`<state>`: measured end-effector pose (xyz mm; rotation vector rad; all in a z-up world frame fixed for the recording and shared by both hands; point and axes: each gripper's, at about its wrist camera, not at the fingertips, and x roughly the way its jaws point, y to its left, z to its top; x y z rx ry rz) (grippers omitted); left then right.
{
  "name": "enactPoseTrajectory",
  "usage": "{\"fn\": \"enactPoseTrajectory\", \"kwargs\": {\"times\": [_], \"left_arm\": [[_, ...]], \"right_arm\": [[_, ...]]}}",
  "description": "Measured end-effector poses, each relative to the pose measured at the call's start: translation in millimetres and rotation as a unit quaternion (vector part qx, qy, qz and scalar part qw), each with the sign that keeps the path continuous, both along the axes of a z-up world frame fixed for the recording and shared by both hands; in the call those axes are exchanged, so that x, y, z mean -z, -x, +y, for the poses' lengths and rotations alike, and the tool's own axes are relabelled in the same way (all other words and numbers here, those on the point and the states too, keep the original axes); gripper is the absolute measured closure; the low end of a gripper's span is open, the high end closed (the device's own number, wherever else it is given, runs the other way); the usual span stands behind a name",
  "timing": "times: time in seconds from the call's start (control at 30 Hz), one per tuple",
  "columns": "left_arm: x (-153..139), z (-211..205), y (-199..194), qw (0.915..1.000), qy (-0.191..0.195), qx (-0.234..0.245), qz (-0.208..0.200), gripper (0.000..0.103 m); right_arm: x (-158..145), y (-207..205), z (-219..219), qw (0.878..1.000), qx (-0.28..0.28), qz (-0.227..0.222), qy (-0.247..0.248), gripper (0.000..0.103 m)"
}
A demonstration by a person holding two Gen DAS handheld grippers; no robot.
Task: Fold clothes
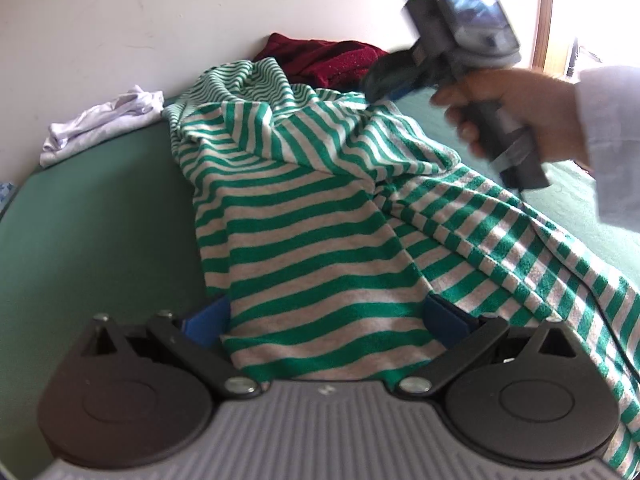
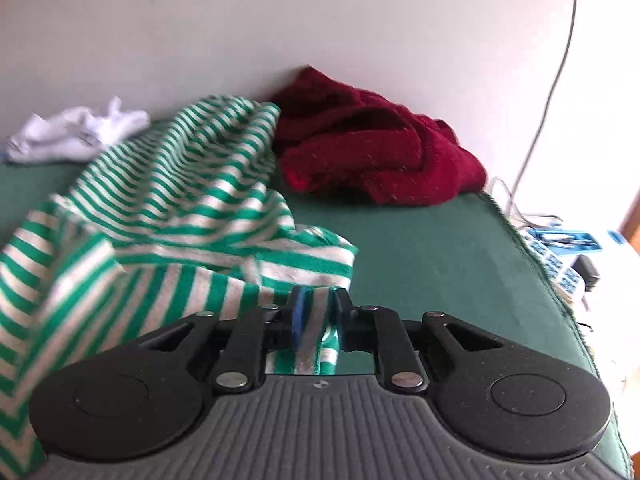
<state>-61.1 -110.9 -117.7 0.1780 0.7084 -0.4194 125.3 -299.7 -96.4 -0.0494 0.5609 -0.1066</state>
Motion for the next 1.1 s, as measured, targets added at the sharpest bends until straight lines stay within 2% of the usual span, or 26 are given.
{"fn": "enactPoseTrajectory", "kwargs": {"times": [0.03,0.07,0.13,0.2,0.27,0.33,0.37,0.4,0.47,0.5,0.53,0.57,0.63,0.7,0.73,0.77,0.8,0.83,0.97,1.1], "left_arm": [[-0.2,-0.2,0.0,1.0,0.0,0.0,0.0,0.001],[-0.4,-0.3,0.0,1.0,0.0,0.0,0.0,0.001],[-0.3,-0.1,-0.6,1.0,0.001,0.001,0.0,0.001],[-0.1,-0.1,-0.8,1.0,0.001,0.002,0.0,0.001],[0.0,-0.3,-0.7,1.0,0.001,0.002,0.0,0.001],[-0.5,-0.3,-0.5,1.0,-0.001,0.003,0.0,0.001],[-1.0,-0.2,-0.2,1.0,-0.002,0.003,-0.001,0.001],[-1.7,-0.1,0.2,1.0,-0.003,0.003,-0.002,0.001],[-8.7,1.1,9.0,0.9999,0.001,0.008,-0.012,0.003],[-11.7,0.7,15.1,0.9998,0.007,0.013,-0.011,0.002],[-14.7,0.4,21.3,0.9997,0.014,0.019,-0.011,0.001],[-17.7,0.0,27.5,0.9994,0.021,0.025,-0.011,0.001],[-18.7,-5.4,38.8,0.9988,0.026,0.041,-0.002,0.001],[-15.3,-14.8,49.3,0.9978,0.023,0.061,0.013,0.002],[-12.9,-20.1,55.3,0.9976,0.012,0.066,0.014,0.003],[-10.7,-24.9,61.5,0.9973,0.001,0.072,0.016,0.003],[-9.2,-24.1,69.7,0.9972,-0.002,0.073,0.017,0.003],[-7.7,-23.4,77.8,0.997,-0.004,0.075,0.018,0.003],[-2.4,-18.0,114.6,0.9966,-0.013,0.079,0.019,0.002],[-8.8,-0.8,161.5,0.9957,-0.005,0.082,0.044,0.006]], "right_arm": [[-9.2,10.5,-2.4,1.0,-0.002,-0.008,-0.013,0.06],[-19.0,21.9,-4.4,0.999,-0.003,-0.016,-0.027,0.062],[-29.1,46.0,-7.3,0.995,-0.032,-0.003,-0.095,0.062],[-25.8,63.3,-10.7,0.983,-0.063,0.032,-0.167,0.063],[-13.9,73.1,-10.7,0.972,-0.088,0.074,-0.204,0.073],[-1.3,80.7,-9.8,0.977,-0.078,0.096,-0.172,0.08],[4.7,84.5,-11.1,0.981,-0.065,0.103,-0.15,0.099],[5.7,88.0,-14.1,0.982,-0.057,0.102,-0.145,0.103],[6.3,94.7,-20.6,0.984,-0.044,0.097,-0.14,0.102],[3.3,96.8,-19.3,0.986,-0.042,0.094,-0.134,0.096],[1.8,100.2,-19.4,0.985,-0.051,0.085,-0.141,0.086],[0.7,103.7,-19.8,0.984,-0.062,0.075,-0.15,0.086],[8.8,105.0,-20.3,0.98,-0.068,0.086,-0.163,0.085],[15.5,106.5,-22.6,0.981,-0.07,0.084,-0.161,0.09],[16.5,107.1,-26.1,0.981,-0.068,0.085,-0.159,0.098],[13.8,108.5,-29.8,0.98,-0.06,0.092,-0.165,0.097],[10.5,110.1,-33.5,0.979,-0.052,0.1,-0.172,0.094],[5.9,116.3,-33.4,0.978,-0.049,0.108,-0.171,0.083],[0.7,158.3,-36.5,0.965,-0.124,0.126,-0.195,0.082],[-3.8,240.4,-46.6,0.951,-0.177,0.141,-0.212,0.082]]}}
